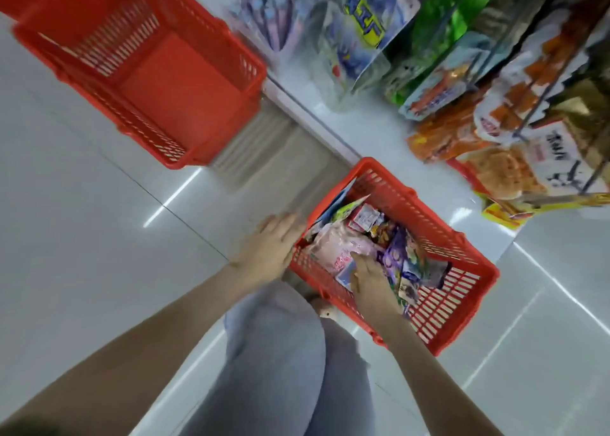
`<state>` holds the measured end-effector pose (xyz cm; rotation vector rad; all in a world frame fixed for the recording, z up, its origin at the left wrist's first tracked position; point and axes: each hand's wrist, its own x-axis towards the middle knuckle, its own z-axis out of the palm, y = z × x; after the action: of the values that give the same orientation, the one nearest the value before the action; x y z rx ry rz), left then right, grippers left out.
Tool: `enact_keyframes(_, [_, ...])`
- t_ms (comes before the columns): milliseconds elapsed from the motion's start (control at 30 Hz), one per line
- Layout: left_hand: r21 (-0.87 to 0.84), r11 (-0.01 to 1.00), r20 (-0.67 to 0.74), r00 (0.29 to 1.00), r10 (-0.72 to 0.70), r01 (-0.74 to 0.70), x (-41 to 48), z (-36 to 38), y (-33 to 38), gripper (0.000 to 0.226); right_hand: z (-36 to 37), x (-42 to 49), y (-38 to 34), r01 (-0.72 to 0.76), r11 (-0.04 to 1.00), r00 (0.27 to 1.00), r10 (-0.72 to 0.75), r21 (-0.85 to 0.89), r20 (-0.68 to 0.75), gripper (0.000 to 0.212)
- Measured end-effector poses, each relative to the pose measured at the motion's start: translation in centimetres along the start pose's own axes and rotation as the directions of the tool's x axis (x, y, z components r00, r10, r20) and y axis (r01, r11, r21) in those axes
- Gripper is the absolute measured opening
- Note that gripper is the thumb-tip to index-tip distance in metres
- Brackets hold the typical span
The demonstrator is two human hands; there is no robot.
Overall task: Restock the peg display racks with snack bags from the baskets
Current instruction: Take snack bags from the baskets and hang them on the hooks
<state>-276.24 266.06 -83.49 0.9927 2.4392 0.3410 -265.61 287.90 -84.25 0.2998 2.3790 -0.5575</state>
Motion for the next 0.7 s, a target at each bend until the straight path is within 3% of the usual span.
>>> enact_keyframes(100, [0.01, 0.945, 0.003, 0.945, 0.326, -0.326, 4.3, 5.5, -1.6, 0.049, 4.8, 5.1, 3.3, -0.012, 0.996, 0.997, 0.018, -0.089, 0.072, 0.073])
enact_keyframes(167, [0.052, 0.89, -0.026, 0.89, 0.455, -0.453, 7.0, 8.2, -2.3, 0.044, 7.5, 8.5, 5.3, 0.02, 0.984, 0.998, -0.01, -0.177, 0.058, 0.082])
enact_keyframes(267, [0.141, 0.886, -0.035, 0.892, 0.451, -0.442, 10.2, 11.0, -3.4, 0.051, 10.4, 13.2, 8.4, -0.065, 0.958, 0.993, 0.088, -0.279, 0.072, 0.079])
enact_keyframes(367, [0.03, 0.881, -0.041, 0.88, 0.474, -0.473, 11.5, 13.1, -4.2, 0.043, 12.5, 16.0, 11.2, -0.182, 0.908, 0.973, 0.222, -0.378, 0.064, 0.097])
enact_keyframes(433, [0.001, 0.885, -0.061, 0.883, 0.465, -0.466, 11.4, 13.7, -4.1, 0.038, 14.0, 16.8, 12.2, -0.198, 0.895, 0.968, 0.242, -0.399, 0.061, 0.096])
enact_keyframes(500, [0.091, 0.893, -0.075, 0.891, 0.447, -0.441, 10.9, 13.7, -3.9, 0.035, 14.9, 16.7, 12.2, -0.23, 0.892, 0.958, 0.277, -0.389, 0.068, 0.093])
enact_keyframes(600, [0.262, 0.882, -0.059, 0.906, 0.419, -0.391, 9.8, 13.7, -3.6, 0.04, 14.5, 16.1, 11.5, -0.222, 0.886, 0.964, 0.261, -0.407, 0.041, 0.069])
enact_keyframes(700, [0.301, 0.878, -0.007, 0.92, 0.393, -0.372, 8.8, 12.9, -2.6, 0.043, 12.6, 14.4, 10.5, -0.089, 0.904, 0.994, 0.106, -0.418, 0.018, 0.047])
